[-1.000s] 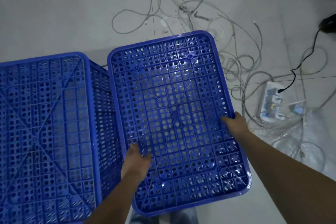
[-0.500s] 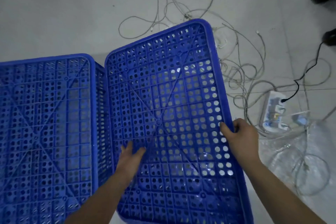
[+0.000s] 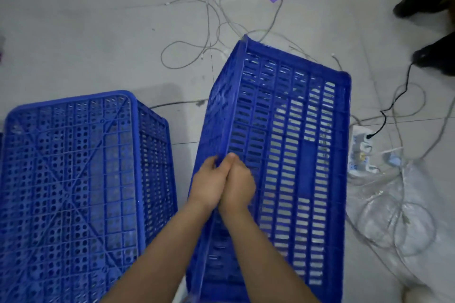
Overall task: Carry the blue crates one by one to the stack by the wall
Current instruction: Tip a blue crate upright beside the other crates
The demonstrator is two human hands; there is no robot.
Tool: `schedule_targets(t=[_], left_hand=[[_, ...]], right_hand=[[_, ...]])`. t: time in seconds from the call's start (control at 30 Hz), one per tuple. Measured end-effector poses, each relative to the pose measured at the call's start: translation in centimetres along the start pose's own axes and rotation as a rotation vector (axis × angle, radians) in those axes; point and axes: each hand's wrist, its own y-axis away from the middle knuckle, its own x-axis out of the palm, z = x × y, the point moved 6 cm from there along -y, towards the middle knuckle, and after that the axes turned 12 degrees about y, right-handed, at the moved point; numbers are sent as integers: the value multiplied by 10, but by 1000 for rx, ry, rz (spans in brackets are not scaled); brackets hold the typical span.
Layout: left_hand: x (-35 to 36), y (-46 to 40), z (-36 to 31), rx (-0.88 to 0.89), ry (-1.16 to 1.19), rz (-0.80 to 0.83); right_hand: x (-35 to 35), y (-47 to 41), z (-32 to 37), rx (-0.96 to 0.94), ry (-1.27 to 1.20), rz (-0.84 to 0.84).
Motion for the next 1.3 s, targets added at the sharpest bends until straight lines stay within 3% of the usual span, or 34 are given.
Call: schedule_targets(t=[0.2,0.43,0.53,0.63,0.73,0.77,0.83,0.97,1.1,1.3], left_hand=[[-42,-44,-5,-140,-119,-69],[-87,-71,11,-119,-346,-211],[-89,-70,17,-81,-400,-203],[-87,-57,25,14,-430,-170],[-92,-39,43,19,-449,-197],[-92,-34,50,6,-434,-217],[-93,-29,63,-26,-405,-253],[-97,-33,77,-76,-485,-256],[-100,-33,78,-71,-433,-246],[-101,-32,88,-87,-342,-237]], right_hand=[[46,-13,36,-159,174,122],[75,2,37,-350,58,409],[46,-4,6,-366,28,292],[-12,-28,-40,-253,38,-62],[-64,-45,-96,53,38,-335],[-70,-48,-115,175,16,-322],[-57,-53,-151,386,-75,-130],[-4,-41,-177,580,-502,290],[-5,-42,-177,508,-656,278],[-9,-41,-175,446,-657,190]])
